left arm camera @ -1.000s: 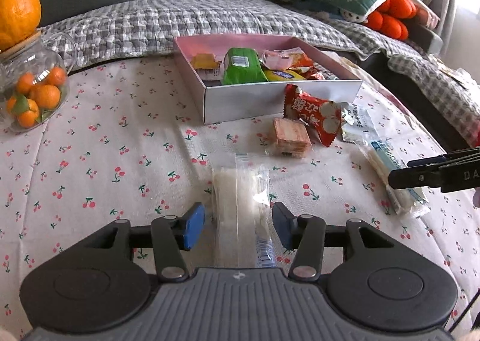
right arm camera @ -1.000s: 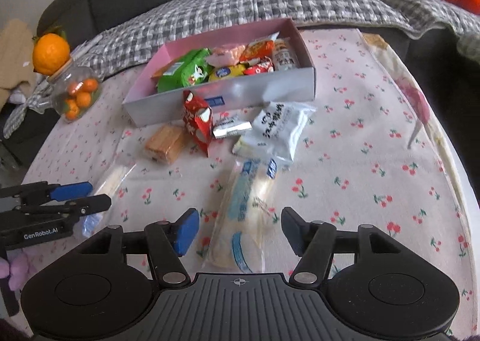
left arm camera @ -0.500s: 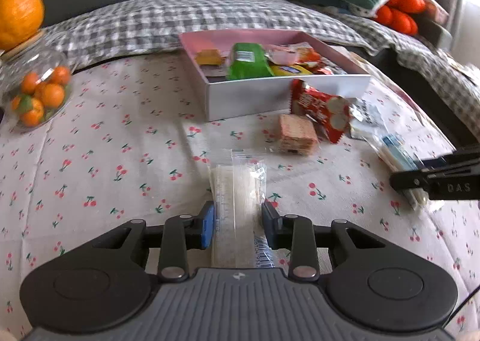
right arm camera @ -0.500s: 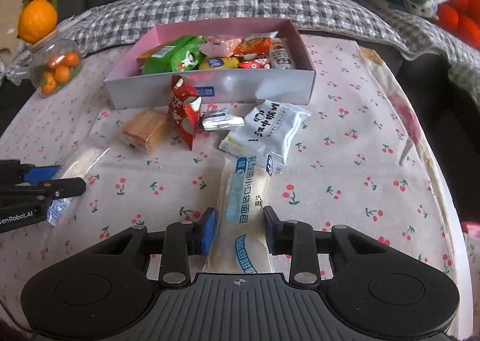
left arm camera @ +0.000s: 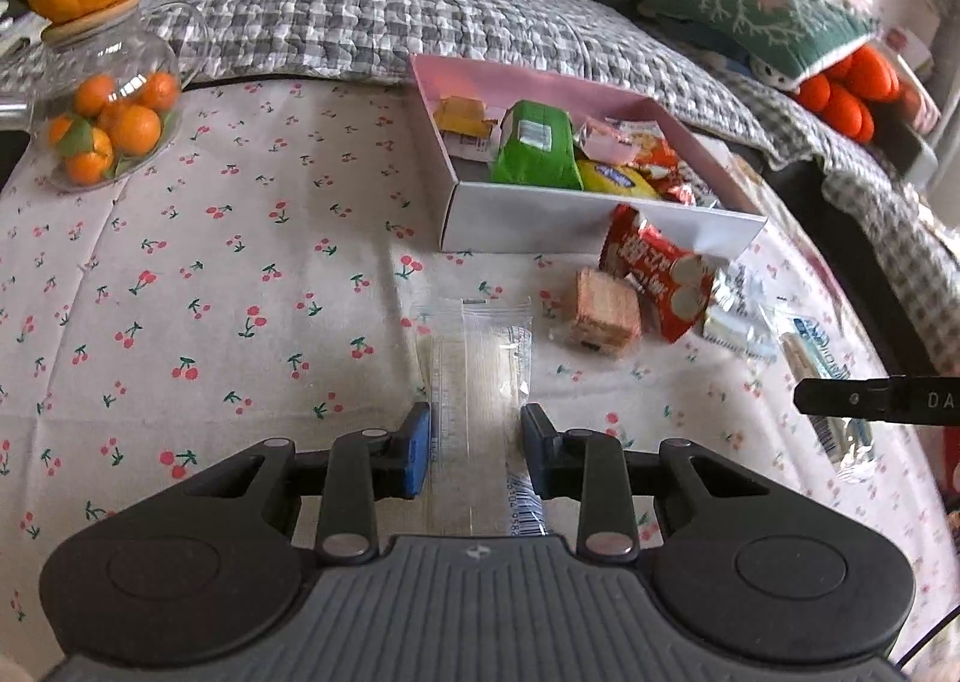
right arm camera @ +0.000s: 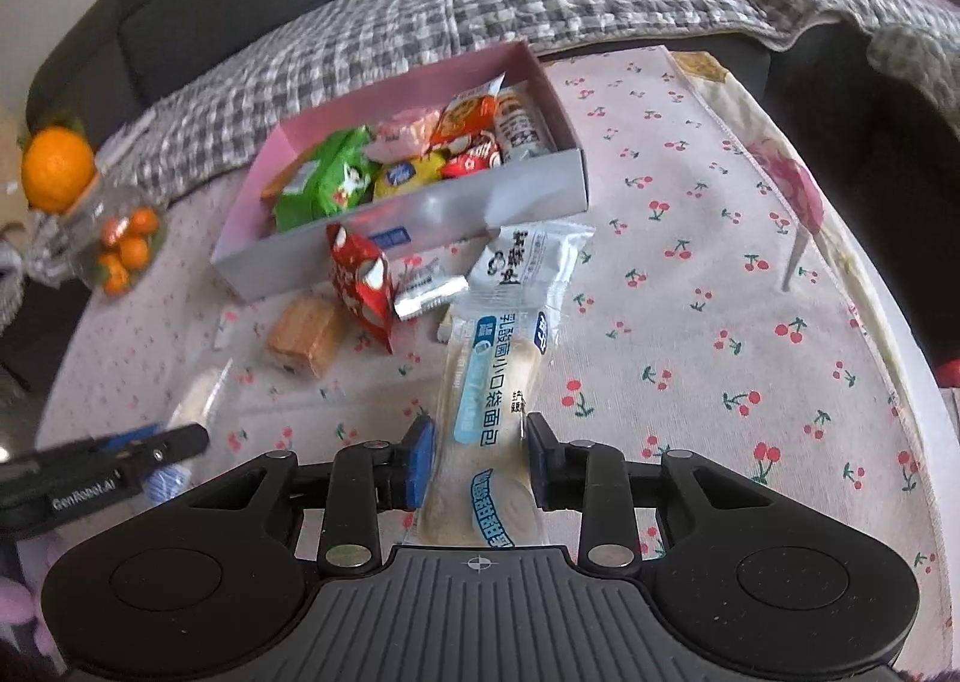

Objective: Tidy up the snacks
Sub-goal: 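Carry clear bag and cream-roll pack over the box with both tools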

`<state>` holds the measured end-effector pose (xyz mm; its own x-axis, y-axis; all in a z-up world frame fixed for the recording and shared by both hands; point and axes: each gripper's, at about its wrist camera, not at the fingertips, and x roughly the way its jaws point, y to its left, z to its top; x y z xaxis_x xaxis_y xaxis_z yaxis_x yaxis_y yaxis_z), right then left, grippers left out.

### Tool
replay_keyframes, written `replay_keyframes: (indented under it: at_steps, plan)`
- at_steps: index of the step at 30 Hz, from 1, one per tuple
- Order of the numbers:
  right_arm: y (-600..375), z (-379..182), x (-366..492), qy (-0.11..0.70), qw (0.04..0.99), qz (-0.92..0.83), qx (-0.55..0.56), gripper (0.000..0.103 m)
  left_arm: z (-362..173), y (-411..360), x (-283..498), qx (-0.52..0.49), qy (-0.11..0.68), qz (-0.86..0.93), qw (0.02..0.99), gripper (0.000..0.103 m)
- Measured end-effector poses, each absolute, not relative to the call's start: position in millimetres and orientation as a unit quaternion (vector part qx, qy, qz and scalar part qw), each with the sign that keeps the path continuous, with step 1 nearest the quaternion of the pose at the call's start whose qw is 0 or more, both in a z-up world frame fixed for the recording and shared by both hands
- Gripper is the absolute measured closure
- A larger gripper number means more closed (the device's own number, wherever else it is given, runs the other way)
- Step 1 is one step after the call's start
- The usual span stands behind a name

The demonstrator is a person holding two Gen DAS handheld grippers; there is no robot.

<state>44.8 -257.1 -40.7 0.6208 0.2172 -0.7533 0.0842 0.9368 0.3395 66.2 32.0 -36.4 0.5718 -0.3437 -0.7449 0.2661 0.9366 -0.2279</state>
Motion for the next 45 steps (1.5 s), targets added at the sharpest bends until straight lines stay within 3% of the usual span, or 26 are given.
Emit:
replay_keyframes:
  at_steps: [24,42,45]
  plan:
    - [-276.6,3.3,104.7,0.386,0.860,0.051,0.330,0.073,5.6,20.3,104.2,-0.104,0.388,-0.166,0.901,0.074]
    - [-294.9,-28.6,165.5,0.332,0.808,0.029,0.485,0.072,10.9,1.9,157.8,-0.079,0.387,-0.149,0.907,0.074]
    - [-295.4,-35.5,169.8,0.311,0.810,0.027,0.496,0.067,9.6,-0.5,163.2,-0.074,0.391,-0.149,0.905,0.074]
